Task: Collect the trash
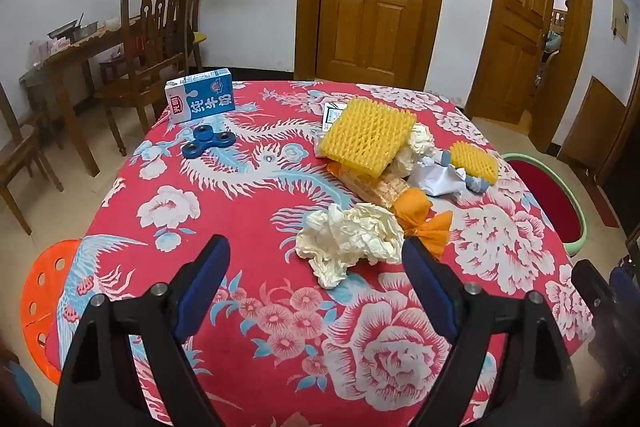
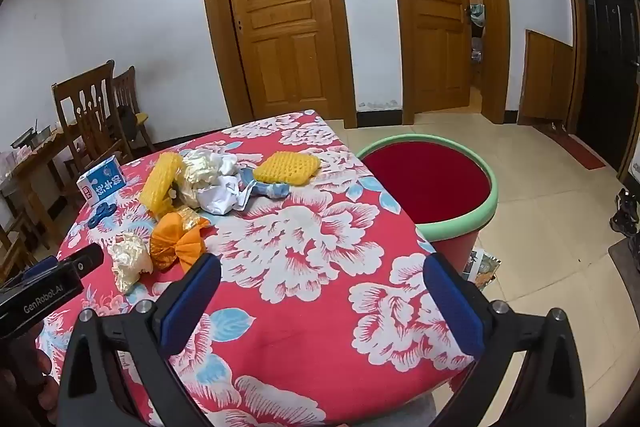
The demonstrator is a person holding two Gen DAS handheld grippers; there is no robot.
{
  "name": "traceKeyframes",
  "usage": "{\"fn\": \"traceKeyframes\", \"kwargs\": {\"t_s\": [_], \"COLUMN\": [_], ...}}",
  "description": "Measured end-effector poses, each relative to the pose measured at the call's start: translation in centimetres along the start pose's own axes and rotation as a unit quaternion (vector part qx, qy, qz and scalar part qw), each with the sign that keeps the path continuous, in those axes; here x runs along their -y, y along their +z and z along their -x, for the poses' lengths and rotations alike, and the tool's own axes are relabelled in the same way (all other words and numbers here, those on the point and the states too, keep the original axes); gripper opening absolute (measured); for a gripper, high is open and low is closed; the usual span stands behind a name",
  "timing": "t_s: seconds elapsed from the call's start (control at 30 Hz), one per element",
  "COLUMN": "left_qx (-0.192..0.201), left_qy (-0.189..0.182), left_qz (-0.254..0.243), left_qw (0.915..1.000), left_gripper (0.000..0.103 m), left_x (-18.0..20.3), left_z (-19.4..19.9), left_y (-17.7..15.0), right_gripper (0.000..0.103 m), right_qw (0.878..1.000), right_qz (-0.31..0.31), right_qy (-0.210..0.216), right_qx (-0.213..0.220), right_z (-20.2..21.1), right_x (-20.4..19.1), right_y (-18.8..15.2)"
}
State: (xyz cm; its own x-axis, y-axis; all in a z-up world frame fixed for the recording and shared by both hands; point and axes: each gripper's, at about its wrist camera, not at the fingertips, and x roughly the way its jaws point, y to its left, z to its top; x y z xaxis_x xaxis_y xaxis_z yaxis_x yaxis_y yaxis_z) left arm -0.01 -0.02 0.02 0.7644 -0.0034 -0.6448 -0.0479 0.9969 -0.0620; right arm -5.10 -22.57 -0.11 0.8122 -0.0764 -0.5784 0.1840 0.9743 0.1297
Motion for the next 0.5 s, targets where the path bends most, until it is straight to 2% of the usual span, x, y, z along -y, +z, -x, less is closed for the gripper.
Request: {"fn": "traceKeyframes", "kwargs": {"t_s": [0.5], "left_qx": [-0.004], "left_qy": [-0.003], "left_qz": [0.005], "left_qw": [1.0], "left_gripper": [0.088], "left_x": [-0.06], "left_z": [-0.04], "left_y": [0.04], "right_gripper": [0.103], "right_qw": [1.0], "right_qz": [0.003], "right_qy": [-0.001], "right_qx": [0.005], "right_z": [0.21], "right_x": [-0.15], "right_y": [-0.06]}}
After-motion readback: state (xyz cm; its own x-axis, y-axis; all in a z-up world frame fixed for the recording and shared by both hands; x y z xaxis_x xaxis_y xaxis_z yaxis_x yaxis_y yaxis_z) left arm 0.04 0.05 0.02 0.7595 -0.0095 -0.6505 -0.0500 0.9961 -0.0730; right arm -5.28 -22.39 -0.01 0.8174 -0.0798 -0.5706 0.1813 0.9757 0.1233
